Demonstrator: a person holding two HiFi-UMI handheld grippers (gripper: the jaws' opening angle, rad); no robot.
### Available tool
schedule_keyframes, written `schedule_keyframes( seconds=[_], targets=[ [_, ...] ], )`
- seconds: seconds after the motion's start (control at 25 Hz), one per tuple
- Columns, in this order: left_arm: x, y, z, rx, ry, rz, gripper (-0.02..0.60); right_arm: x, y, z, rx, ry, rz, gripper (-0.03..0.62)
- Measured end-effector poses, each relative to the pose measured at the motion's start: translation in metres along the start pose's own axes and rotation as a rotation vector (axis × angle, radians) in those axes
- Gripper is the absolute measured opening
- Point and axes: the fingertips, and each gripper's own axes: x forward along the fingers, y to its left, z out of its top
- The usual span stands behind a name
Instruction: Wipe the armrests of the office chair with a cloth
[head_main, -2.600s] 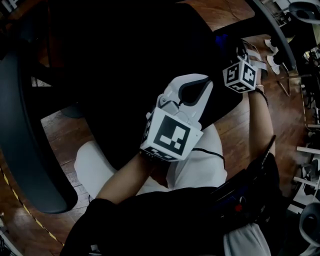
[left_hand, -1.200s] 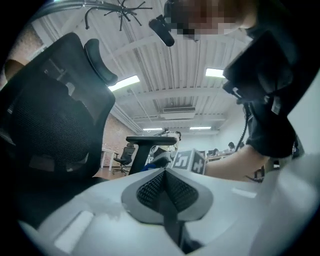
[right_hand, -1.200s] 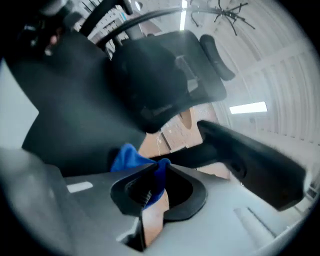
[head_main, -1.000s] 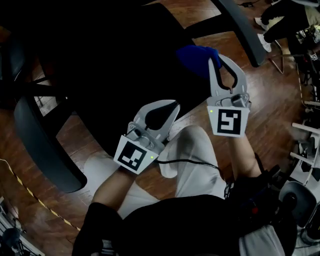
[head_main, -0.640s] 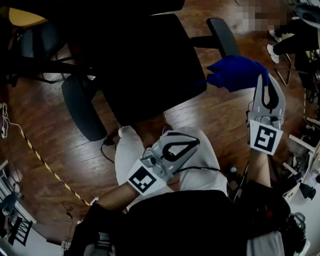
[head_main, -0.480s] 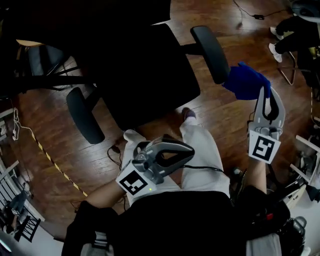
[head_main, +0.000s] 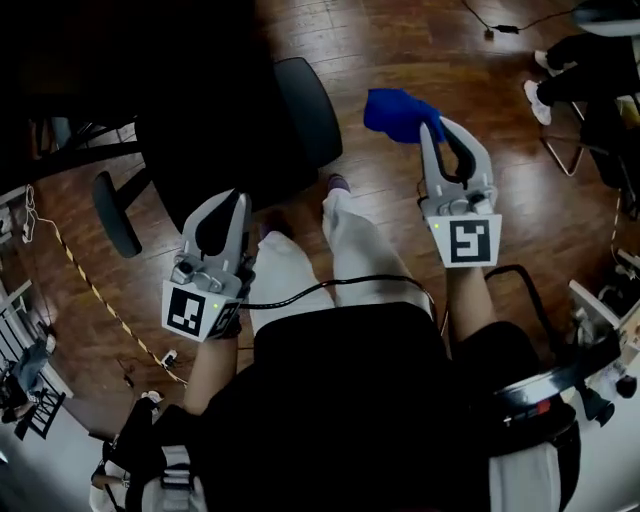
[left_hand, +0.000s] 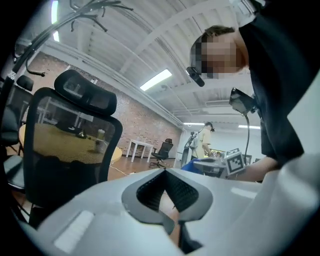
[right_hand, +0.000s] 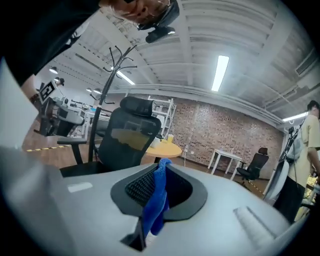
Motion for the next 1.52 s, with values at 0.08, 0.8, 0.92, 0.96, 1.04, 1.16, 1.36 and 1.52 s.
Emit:
schedule_keyframes(
  seconds=[0.08,0.8,0.92,0.96,1.04,1.16,1.36,1.52],
  targets=[
    [0.005,-0.021,0.014,0.013,0.017,-0.005,0.005,0.007,-0.010,0.009,0.013,-0.034,0.031,0.035],
    [0.090,-0.038,-0.001,-0.112,-0.193,0.666,0.005,0.103,-0.048,-0.082,-0.012,-0.056,0.796,0.034],
    [0.092,-0.066,-0.024,-0.142,-0.220,0.744,0.005,0.094,-0.056,-0.106,-0.198,-0.054,0.908,0.035],
    [0.095,-0.074,-0.035,-0.151,-0.229,0.755,0.005,0.093,-0.060,-0.113,-0.129,-0.058,0.896,0.035],
    [0.105,-0.083,-0.053,-0.139,-0.241,0.751,0.005,0.094,-0.068,-0.130,-0.048,-0.054,0.873,0.035],
    [0.120,-0.098,-0.082,-0.106,-0.262,0.699,0.005,0.102,-0.059,-0.144,-0.129,-0.122,0.896,0.035],
    [0.212,-0.108,-0.189,0.004,-0.262,0.637,0.005,0.149,-0.014,-0.203,-0.053,-0.247,0.961,0.035],
    [0.267,-0.080,-0.256,0.102,-0.315,0.428,0.005,0.187,0.040,-0.236,0.040,-0.389,1.106,0.035]
  ],
)
